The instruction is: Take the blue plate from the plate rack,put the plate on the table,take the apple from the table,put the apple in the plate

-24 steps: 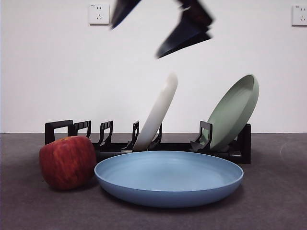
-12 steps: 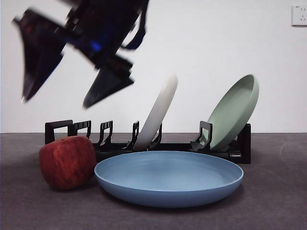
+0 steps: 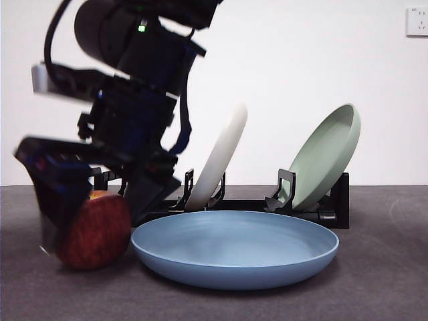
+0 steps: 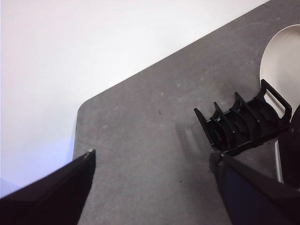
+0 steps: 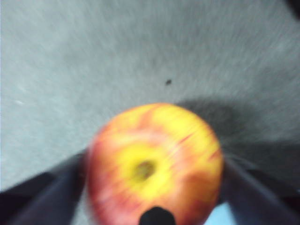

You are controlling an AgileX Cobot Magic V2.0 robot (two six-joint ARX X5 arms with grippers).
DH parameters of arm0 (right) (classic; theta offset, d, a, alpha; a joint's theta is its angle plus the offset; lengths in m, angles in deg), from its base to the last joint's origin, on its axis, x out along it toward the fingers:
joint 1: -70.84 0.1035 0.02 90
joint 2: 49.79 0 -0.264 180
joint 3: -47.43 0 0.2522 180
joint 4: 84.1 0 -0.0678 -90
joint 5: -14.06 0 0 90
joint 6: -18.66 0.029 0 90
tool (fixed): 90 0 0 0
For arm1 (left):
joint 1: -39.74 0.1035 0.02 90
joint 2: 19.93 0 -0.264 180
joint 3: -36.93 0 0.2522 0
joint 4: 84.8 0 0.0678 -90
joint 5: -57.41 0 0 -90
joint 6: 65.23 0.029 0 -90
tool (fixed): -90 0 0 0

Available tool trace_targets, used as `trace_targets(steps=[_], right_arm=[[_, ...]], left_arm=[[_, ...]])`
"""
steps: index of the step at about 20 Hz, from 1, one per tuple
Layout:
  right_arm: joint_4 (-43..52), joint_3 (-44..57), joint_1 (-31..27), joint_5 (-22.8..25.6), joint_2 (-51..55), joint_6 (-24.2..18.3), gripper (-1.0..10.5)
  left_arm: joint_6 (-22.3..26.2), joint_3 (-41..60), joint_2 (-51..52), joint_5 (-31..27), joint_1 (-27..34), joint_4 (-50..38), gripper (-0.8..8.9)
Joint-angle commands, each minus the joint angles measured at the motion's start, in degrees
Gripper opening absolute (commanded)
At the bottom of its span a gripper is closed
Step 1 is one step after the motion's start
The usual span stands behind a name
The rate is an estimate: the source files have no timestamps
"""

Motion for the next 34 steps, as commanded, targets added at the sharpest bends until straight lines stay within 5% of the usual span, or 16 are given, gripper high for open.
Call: trace_targets(steps=[1, 6, 15, 21, 25, 34], right_arm=[[0.2, 0.0, 0.2, 2.0, -1.0, -0.6, 0.4], [0.1, -0.3, 0.5, 7.6, 2.5, -0.8, -0.2], [-11.7, -0.3, -3.7, 6.9, 24.5, 1.3, -0.2], [-22.8, 0.4, -8.8, 6.7, 27.5, 2.6, -0.2], [-18.1, 6.2, -9.1, 2.1, 27.5, 3.6, -0.2], [-2.2, 20.5, -10.9, 2.2, 24.9, 5.4, -0.2]], left_arm=[[-1.3, 0.2, 0.1, -0.3, 0.2, 0.9, 4.08], [-2.4, 0.2, 0.1, -0.2, 0.2, 1.1, 4.08], [-3.7, 0.2, -0.2, 0.0, 0.2, -1.9, 4.07], [-3.4, 0.2, -2.3, 0.1, 0.2, -2.7, 4.07], [-3.4, 0.2, -3.3, 0.1, 0.2, -2.5, 4.07], [-3.4, 0.2, -3.3, 0.3, 0.2, -2.3, 4.07]])
